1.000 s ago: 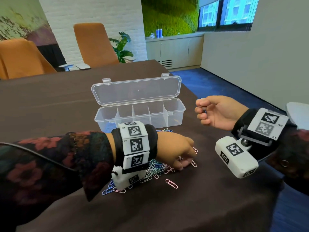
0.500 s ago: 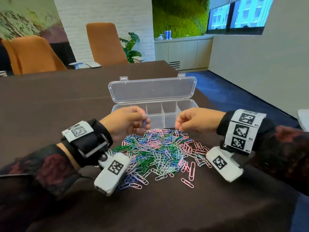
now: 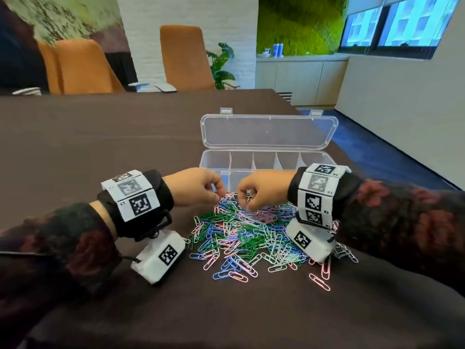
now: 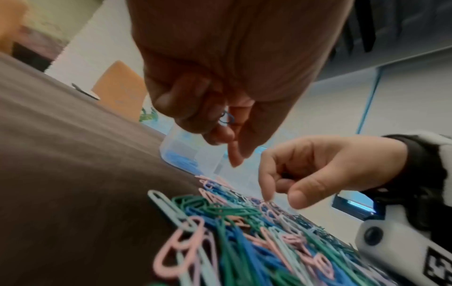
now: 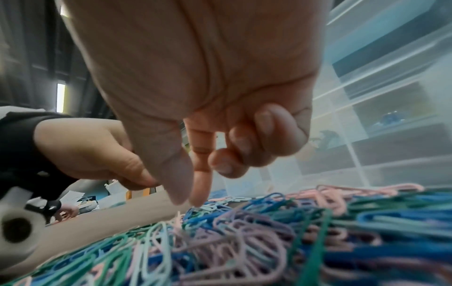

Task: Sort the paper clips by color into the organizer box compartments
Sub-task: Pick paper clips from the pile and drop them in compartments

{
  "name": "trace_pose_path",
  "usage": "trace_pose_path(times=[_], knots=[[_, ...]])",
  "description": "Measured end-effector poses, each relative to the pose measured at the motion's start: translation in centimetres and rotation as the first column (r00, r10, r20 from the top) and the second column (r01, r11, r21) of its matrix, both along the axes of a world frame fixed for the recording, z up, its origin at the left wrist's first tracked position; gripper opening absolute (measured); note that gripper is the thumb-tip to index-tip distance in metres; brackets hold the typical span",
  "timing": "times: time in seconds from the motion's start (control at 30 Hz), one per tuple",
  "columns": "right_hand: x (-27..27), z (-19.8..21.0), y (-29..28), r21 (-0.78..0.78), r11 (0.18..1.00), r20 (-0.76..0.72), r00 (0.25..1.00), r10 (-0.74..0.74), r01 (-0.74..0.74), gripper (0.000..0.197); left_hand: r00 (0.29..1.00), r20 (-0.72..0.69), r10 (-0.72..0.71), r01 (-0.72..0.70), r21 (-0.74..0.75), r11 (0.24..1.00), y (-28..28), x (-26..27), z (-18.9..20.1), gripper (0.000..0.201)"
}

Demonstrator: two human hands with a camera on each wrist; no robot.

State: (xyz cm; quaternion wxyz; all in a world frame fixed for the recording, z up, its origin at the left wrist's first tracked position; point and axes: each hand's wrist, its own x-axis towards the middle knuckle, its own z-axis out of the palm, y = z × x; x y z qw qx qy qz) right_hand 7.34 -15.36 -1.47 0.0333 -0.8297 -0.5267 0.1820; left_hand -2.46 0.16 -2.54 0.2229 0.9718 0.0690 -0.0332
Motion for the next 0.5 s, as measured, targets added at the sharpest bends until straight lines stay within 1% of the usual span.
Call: trace_pose_path(times=[0.03,0.07,0.17,0.2,0.27,0.33,0.43,0.5], knots=[[-0.1,-0.1,0.1,-0.039,0.999,-0.006,1.000,0.026,-0.026,0.004,0.999,-0.015,-0.040,0.040,0.054,0.998,0.0,0.1,0.1,0.014],[-0.1,-0.2,0.2,-0.083,0.995,-0.008,0.999,0.048,-0.049,0.006,0.997,-0.029,-0.075,0.078,0.121,0.990,-0.1,0.2,0.2,0.015],[0.0,-0.2,-0.3,-0.217,0.972,-0.034,0.995,0.090,-0.095,0.016,0.984,-0.090,-0.154,0.175,0.327,0.929,-0.4,0.9,0.1,0.023],[0.1,-0.1,-0.6,-0.248,0.963,-0.040,0.995,0.096,-0.103,0.018,0.979,-0.120,-0.167,0.200,0.364,0.910,-0.5,1.1,0.1,0.024],[0.3,0.2,-1.0,-0.271,0.957,-0.040,0.995,0.094,-0.101,0.014,0.968,-0.176,-0.179,0.238,0.409,0.881,-0.7,1.7,-0.1,0.022],[0.5,0.3,-1.2,-0.227,0.971,-0.050,0.997,0.066,-0.076,0.008,0.966,-0.189,-0.175,0.243,0.451,0.858,-1.0,2.1,-0.3,0.019],[0.9,0.4,-1.1,-0.092,0.996,-0.038,0.999,0.014,-0.017,0.017,0.969,-0.180,-0.168,0.235,0.485,0.842,-1.3,2.6,-0.6,0.011],[0.9,0.3,-0.8,-0.037,0.999,-0.009,1.000,-0.001,0.001,0.018,0.966,-0.190,-0.175,0.248,0.496,0.832,-1.3,2.9,-0.7,0.006]])
